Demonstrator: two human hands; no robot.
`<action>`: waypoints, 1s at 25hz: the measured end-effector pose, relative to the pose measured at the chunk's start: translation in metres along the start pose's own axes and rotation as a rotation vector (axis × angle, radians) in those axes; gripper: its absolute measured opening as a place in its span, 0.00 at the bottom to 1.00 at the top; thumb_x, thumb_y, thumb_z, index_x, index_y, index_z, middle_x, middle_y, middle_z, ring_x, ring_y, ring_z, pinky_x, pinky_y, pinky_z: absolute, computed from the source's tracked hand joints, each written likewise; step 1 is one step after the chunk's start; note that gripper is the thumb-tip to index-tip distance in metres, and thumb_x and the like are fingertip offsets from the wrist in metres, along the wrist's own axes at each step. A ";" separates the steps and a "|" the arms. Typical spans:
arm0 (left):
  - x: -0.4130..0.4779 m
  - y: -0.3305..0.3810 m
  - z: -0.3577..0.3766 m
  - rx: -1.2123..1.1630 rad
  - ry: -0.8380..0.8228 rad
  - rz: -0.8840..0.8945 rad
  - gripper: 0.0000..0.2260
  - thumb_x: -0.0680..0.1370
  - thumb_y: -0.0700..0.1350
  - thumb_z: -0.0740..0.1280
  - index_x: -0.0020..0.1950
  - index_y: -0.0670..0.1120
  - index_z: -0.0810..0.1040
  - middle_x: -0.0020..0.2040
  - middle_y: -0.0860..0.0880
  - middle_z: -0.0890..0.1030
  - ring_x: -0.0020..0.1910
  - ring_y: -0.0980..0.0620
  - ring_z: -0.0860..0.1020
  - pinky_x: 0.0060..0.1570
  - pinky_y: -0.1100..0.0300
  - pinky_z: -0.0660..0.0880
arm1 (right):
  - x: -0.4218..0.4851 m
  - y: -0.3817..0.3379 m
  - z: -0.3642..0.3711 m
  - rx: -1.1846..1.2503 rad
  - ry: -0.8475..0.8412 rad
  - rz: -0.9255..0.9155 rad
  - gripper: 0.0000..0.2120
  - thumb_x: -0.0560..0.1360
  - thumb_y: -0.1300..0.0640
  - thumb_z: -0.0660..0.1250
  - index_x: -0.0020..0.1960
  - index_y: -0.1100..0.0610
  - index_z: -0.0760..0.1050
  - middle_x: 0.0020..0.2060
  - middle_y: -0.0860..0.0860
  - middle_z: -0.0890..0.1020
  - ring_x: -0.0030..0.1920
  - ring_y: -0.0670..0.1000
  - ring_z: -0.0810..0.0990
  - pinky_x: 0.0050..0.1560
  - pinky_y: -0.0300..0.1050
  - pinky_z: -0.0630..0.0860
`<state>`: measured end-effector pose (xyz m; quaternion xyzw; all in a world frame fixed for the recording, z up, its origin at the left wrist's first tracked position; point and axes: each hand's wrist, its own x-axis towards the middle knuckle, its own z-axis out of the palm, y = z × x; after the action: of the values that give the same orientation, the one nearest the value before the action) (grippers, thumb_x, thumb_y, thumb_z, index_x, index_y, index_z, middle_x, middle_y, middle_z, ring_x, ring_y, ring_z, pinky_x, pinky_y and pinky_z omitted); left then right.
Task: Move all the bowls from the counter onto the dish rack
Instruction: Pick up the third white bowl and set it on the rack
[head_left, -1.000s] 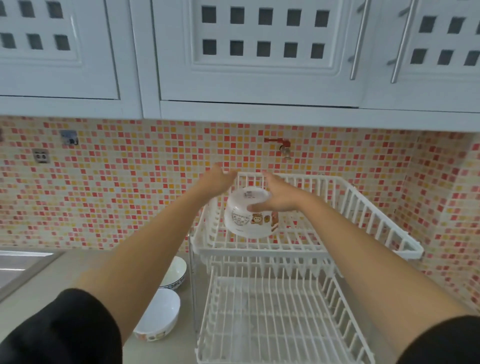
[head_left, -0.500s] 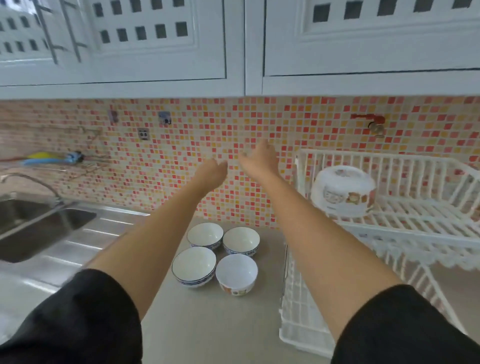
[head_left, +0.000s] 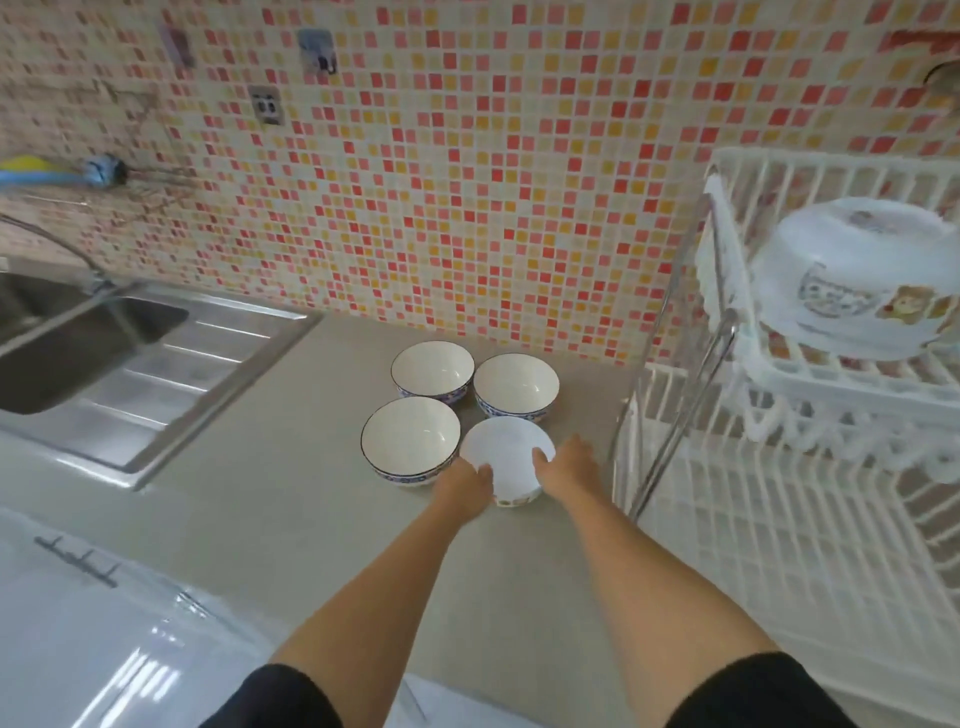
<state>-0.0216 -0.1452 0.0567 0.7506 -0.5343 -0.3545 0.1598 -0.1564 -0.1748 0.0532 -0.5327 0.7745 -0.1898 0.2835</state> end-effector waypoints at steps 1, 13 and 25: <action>0.004 -0.005 0.011 -0.062 -0.006 -0.009 0.24 0.82 0.48 0.55 0.74 0.36 0.61 0.72 0.38 0.69 0.71 0.40 0.68 0.67 0.55 0.65 | 0.009 0.009 0.014 0.000 -0.025 0.029 0.29 0.78 0.48 0.61 0.71 0.66 0.61 0.68 0.63 0.70 0.67 0.62 0.72 0.63 0.51 0.70; -0.018 -0.012 0.023 -0.608 0.142 -0.033 0.25 0.82 0.56 0.48 0.74 0.43 0.59 0.70 0.42 0.71 0.66 0.42 0.70 0.62 0.52 0.66 | -0.031 0.048 0.036 0.227 0.050 -0.046 0.16 0.73 0.60 0.60 0.60 0.56 0.66 0.54 0.56 0.78 0.51 0.60 0.79 0.45 0.46 0.74; -0.126 0.116 -0.158 -1.231 0.201 0.629 0.12 0.80 0.55 0.53 0.49 0.55 0.75 0.56 0.47 0.76 0.56 0.50 0.75 0.60 0.59 0.72 | -0.154 -0.116 -0.158 0.980 0.057 -0.748 0.24 0.72 0.44 0.59 0.59 0.53 0.52 0.52 0.39 0.65 0.53 0.34 0.71 0.47 0.25 0.73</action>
<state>-0.0128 -0.0957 0.2843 0.3625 -0.4109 -0.4586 0.6996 -0.1328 -0.0738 0.2802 -0.5706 0.3651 -0.6245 0.3888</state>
